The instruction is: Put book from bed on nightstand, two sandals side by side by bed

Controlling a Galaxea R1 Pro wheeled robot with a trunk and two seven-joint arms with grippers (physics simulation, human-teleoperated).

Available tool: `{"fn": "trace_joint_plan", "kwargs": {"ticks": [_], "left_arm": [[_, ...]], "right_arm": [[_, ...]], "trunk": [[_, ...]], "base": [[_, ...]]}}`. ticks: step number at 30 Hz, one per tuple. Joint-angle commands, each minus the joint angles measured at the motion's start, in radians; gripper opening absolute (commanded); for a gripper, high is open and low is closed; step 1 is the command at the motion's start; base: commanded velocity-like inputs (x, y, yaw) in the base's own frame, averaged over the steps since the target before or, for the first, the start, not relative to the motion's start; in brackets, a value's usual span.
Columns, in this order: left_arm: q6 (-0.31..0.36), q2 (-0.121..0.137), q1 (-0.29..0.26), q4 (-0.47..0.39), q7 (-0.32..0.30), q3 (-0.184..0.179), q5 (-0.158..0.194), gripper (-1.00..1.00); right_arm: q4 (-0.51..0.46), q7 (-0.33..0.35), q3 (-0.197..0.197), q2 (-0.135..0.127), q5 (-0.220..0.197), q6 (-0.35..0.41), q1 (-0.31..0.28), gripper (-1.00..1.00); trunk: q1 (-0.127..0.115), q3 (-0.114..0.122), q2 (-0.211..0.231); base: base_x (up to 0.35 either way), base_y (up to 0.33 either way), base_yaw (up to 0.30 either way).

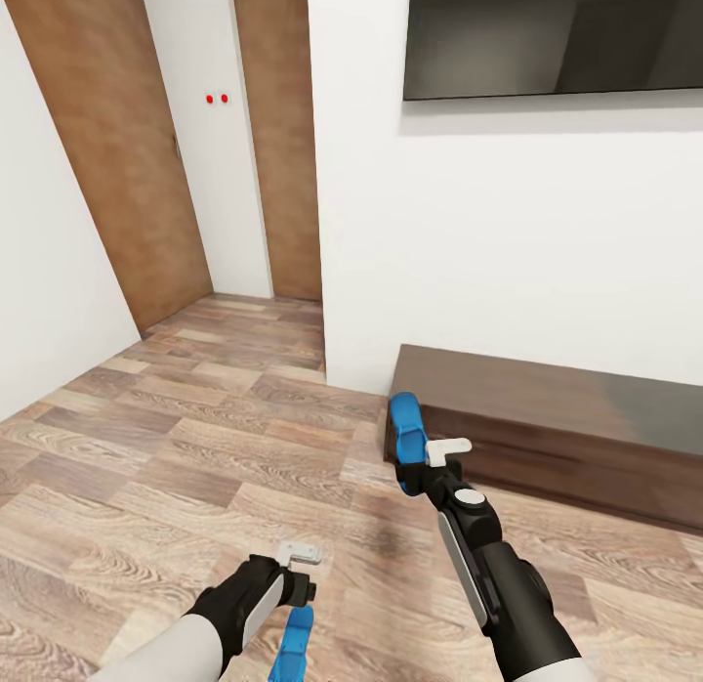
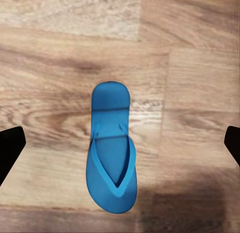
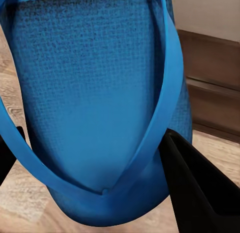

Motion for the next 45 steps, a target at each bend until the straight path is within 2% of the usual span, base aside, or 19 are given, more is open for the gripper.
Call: {"fn": "trace_joint_plan", "kwargs": {"ticks": [1,8,33,42,45], "left_arm": [[-0.002,0.001,0.000,-0.001,0.005,-0.008,0.010,1.00],[-0.026,0.002,0.000,0.000,0.001,-0.009,0.009,1.00],[-0.038,0.007,-0.001,-0.018,0.001,-0.008,0.009,1.00],[-0.033,0.033,-0.002,-0.065,-0.013,-0.005,0.013,1.00],[-0.032,0.046,-0.003,-0.082,-0.024,-0.005,0.044,1.00]], "right_arm": [[-0.001,-0.007,0.002,0.000,0.001,0.006,-0.001,-1.00],[-0.001,-0.007,0.002,0.000,0.001,0.006,-0.001,-1.00],[0.003,-0.008,0.002,0.000,0.000,0.006,-0.001,-1.00],[0.003,-0.008,0.002,0.000,0.001,0.006,-0.001,-1.00],[0.004,-0.008,0.002,0.000,0.002,0.006,-0.001,-1.00]], "trunk": [[0.004,-0.004,-0.008],[0.007,-0.031,-0.009],[0.018,-0.128,-0.015],[0.022,-0.163,-0.017],[0.024,-0.174,-0.018]], "base": [[0.000,0.000,0.000],[0.000,0.000,0.000],[0.000,0.000,0.000],[0.000,0.000,0.000],[0.000,0.000,0.000]]}}
